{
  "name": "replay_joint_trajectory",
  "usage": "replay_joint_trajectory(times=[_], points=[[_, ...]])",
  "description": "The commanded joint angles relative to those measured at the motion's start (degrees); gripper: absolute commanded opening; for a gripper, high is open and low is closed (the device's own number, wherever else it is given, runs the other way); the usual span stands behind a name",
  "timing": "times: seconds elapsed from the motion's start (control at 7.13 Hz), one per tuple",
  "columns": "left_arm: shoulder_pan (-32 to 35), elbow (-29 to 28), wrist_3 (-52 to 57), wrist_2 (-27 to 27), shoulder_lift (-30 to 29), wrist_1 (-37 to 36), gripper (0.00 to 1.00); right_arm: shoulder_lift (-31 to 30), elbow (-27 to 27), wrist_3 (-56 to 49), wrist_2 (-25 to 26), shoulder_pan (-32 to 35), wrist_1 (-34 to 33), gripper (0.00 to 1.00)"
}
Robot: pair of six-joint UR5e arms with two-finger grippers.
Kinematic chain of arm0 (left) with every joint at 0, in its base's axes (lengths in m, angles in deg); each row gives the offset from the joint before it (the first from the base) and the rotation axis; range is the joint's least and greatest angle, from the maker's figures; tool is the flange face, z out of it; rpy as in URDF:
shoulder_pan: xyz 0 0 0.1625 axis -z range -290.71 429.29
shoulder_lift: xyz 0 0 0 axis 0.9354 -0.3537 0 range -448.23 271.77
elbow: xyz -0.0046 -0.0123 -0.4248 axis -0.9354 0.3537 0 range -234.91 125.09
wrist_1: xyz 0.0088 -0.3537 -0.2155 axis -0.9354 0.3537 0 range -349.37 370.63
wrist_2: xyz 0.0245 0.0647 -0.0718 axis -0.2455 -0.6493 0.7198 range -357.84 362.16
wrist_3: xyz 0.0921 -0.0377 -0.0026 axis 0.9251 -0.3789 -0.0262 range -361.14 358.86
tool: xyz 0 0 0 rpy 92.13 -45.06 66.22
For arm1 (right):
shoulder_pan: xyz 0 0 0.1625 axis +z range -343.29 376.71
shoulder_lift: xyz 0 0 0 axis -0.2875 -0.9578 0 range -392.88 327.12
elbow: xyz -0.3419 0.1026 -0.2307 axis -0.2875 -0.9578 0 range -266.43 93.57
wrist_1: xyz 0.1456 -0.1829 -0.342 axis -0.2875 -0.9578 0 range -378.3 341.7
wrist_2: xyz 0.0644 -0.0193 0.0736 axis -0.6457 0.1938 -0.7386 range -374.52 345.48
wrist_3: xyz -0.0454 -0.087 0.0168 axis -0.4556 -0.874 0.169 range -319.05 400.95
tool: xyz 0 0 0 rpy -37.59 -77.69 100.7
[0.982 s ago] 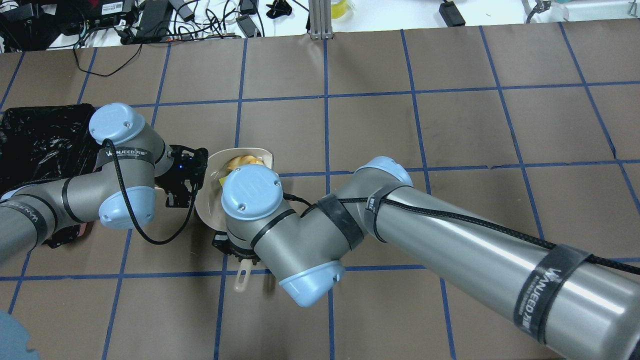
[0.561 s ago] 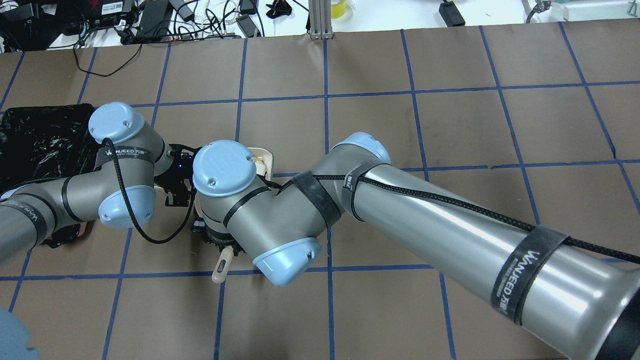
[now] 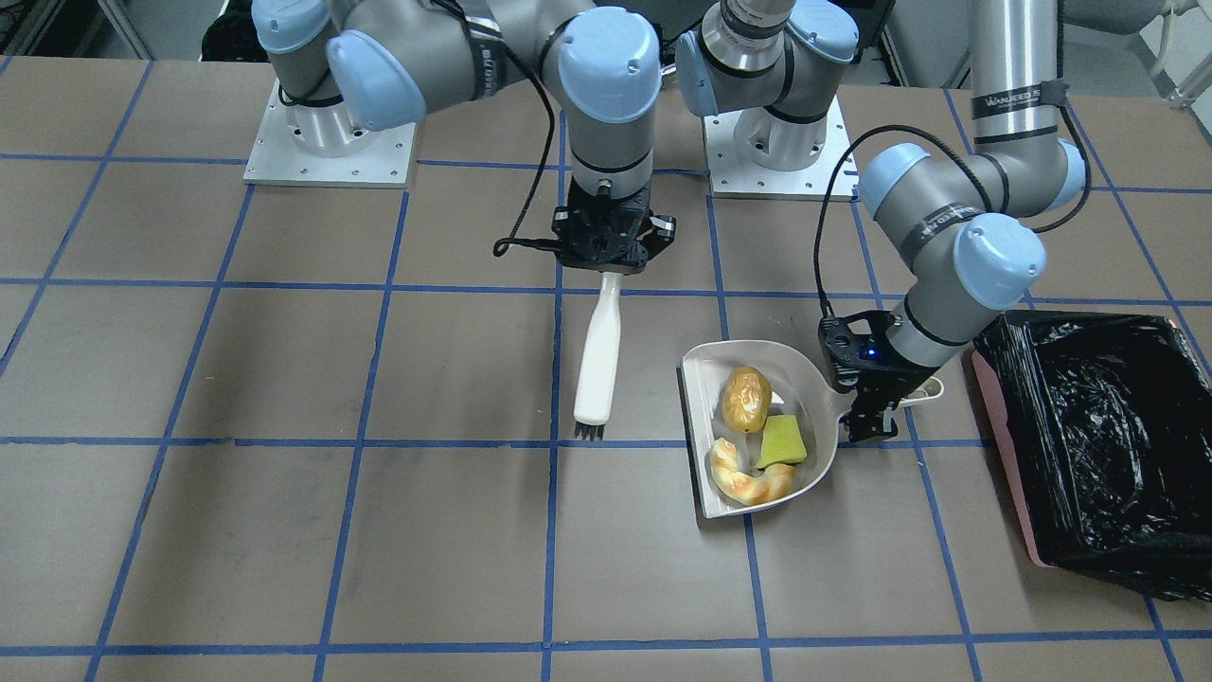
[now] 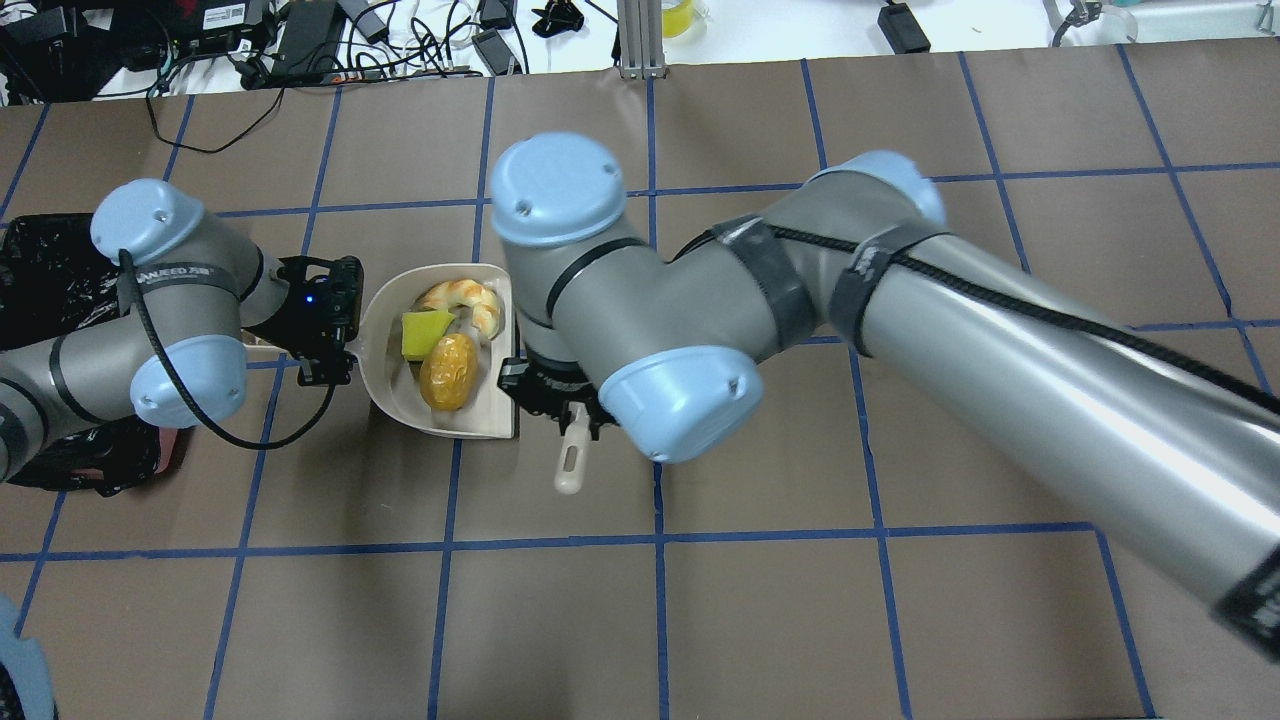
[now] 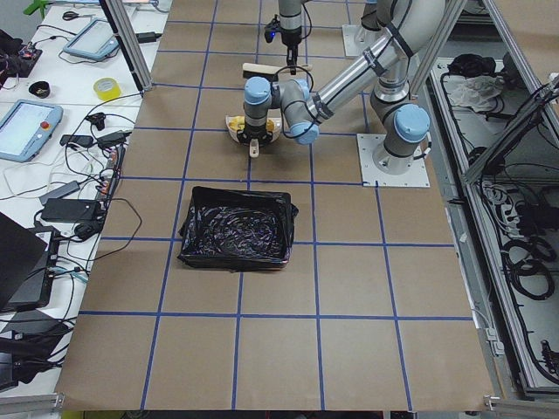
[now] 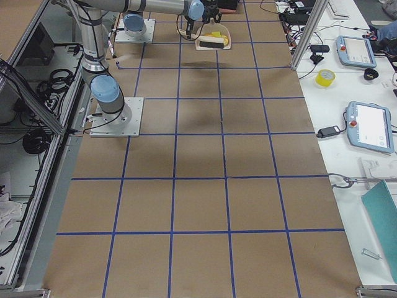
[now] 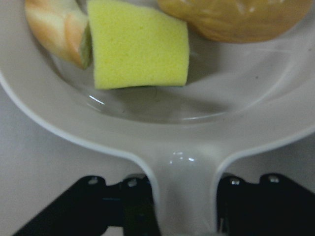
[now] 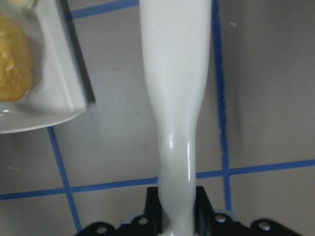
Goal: Sweep and dump trash into bin
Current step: 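Carry the dustpan over the trash bin with the left gripper while the right withdraws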
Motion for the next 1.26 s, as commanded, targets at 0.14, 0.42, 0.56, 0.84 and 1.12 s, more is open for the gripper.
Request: replay_joint_trajectory(times=[0.14, 0.42, 0.56, 0.84, 1.12], points=[[-8.17, -14.26, 0.3, 9.33, 0.02, 21.14, 0.0, -4.34, 0.17, -28.99, 0.68, -19.38, 4.88, 0.0], [-13.16, -22.69, 0.3, 10.47, 0.1, 29.21, 0.0, -4.17, 0.26, -45.26, 2.42, -33.81, 4.18, 0.0], [-17.89, -25.26, 0.73, 10.21, 0.28, 31.17, 0.0, -2.78, 0.26, -49.09, 2.7, -37.79, 3.48, 0.0], [-27.38, -28.7, 5.19, 10.04, -1.03, 32.6, 0.0, 4.14, 0.26, -48.69, 3.31, -41.07, -2.64, 0.0], [-32.77, -35.09, 4.87, 6.21, -3.66, 32.16, 0.0, 6.9, 0.26, -49.04, 4.54, -44.4, -6.02, 0.0]])
